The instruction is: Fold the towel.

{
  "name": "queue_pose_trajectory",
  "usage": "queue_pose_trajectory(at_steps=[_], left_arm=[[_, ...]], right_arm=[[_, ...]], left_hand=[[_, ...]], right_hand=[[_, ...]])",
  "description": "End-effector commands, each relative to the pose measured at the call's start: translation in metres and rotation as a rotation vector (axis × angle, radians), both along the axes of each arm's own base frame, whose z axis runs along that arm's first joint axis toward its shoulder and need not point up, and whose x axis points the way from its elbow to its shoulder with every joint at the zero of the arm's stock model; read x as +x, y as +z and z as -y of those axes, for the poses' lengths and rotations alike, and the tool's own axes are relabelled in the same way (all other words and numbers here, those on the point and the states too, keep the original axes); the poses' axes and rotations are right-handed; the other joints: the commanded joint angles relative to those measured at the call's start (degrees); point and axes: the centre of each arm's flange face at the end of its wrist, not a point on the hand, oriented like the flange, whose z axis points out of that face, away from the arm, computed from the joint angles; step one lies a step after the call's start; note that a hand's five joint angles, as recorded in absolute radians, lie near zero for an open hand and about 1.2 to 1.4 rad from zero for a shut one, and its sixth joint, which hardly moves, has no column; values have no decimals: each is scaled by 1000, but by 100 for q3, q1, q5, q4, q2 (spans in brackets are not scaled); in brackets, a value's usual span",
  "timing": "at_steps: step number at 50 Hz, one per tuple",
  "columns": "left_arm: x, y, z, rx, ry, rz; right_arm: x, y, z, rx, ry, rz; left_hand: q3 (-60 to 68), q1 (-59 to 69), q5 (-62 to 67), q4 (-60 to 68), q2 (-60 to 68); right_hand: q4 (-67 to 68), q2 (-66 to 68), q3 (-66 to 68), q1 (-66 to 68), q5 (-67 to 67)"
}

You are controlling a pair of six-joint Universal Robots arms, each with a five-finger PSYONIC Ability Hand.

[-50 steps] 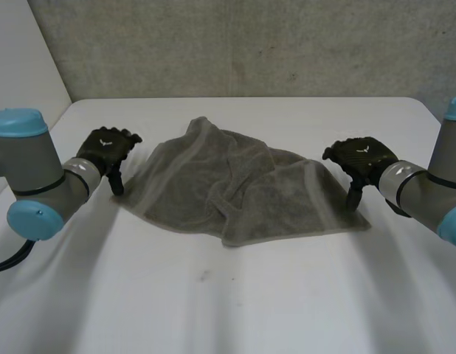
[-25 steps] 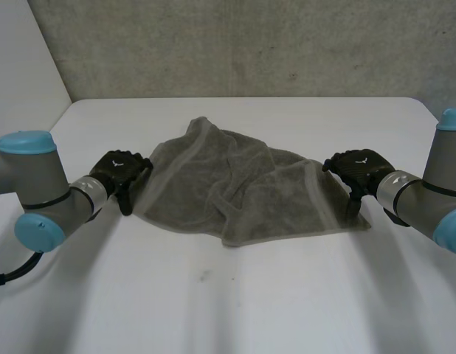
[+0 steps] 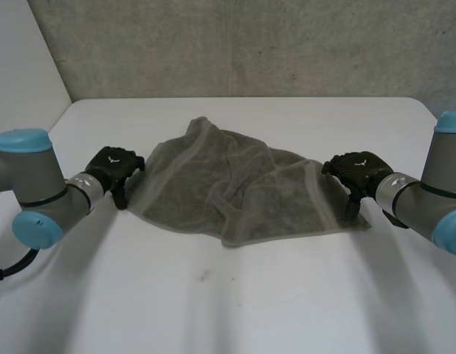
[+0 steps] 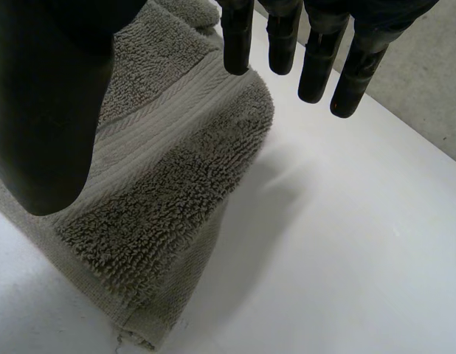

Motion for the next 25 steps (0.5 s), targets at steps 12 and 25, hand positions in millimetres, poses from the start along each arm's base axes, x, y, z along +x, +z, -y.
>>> queue_pose_trajectory(at_steps=[12, 25], left_arm=[[2, -2, 4, -4, 9, -3], [0, -8, 4, 10, -2, -7]], right_arm=[[0, -2, 0, 4, 0, -1], [0, -4, 0, 10, 0, -2]], left_hand=[[1289, 1288, 1301, 1292, 1291], [2149, 2148, 2162, 2152, 2151]], right_hand=[[-510, -460, -379, -344, -347], [-510, -460, -379, -344, -347]])
